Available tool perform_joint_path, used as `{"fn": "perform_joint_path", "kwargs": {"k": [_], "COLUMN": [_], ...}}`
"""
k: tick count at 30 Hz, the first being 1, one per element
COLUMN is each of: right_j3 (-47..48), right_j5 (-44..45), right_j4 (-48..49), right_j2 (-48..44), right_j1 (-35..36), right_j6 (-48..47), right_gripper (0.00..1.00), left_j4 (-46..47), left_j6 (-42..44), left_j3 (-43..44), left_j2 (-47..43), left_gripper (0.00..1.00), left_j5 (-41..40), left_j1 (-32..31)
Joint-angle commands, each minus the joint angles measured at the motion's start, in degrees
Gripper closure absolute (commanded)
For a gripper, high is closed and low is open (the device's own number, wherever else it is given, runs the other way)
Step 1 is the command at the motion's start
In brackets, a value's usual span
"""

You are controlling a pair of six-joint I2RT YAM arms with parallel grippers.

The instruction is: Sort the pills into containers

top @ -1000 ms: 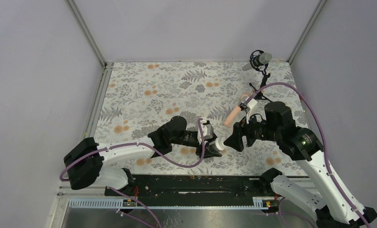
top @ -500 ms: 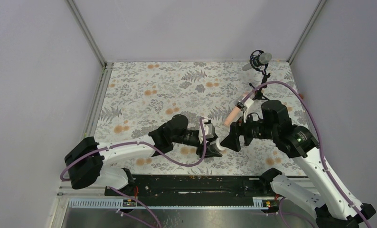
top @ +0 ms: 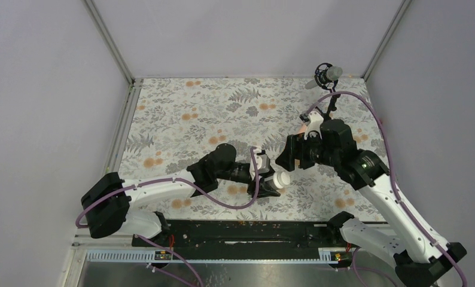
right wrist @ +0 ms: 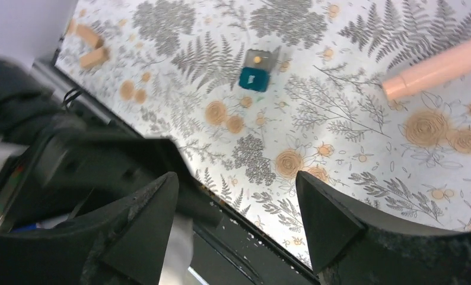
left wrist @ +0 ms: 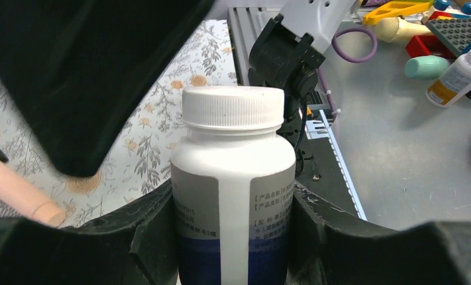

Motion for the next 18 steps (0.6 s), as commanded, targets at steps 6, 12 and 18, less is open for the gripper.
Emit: {"fn": "perform_joint_path", "kwargs": {"k": [6,12,18], "right_j3": [3.2,3.3,4.92], "right_j5": [11.43,-6.09,-16.76], "right_j4": [0.97,2.05,-5.1], "right_j2": [3.17,-3.95,-4.07], "right_j1": [-0.26,-0.28,-0.24], "right_j6": [6.71,0.37,-6.51], "right_gripper": [0.16,0.08,0.08], "left_j4": [6.83,5.26,3.35], "left_j6": [-0.45,-0.03,0.93], "left_j3": [-0.15,0.38,1.21], "left_j2": [-2.17,-2.11,-2.25], "left_gripper": [1.0,1.0,1.0], "left_j5": [1.67,0.55,1.1], "left_j1": [-0.52,-0.49,-0.48]}}
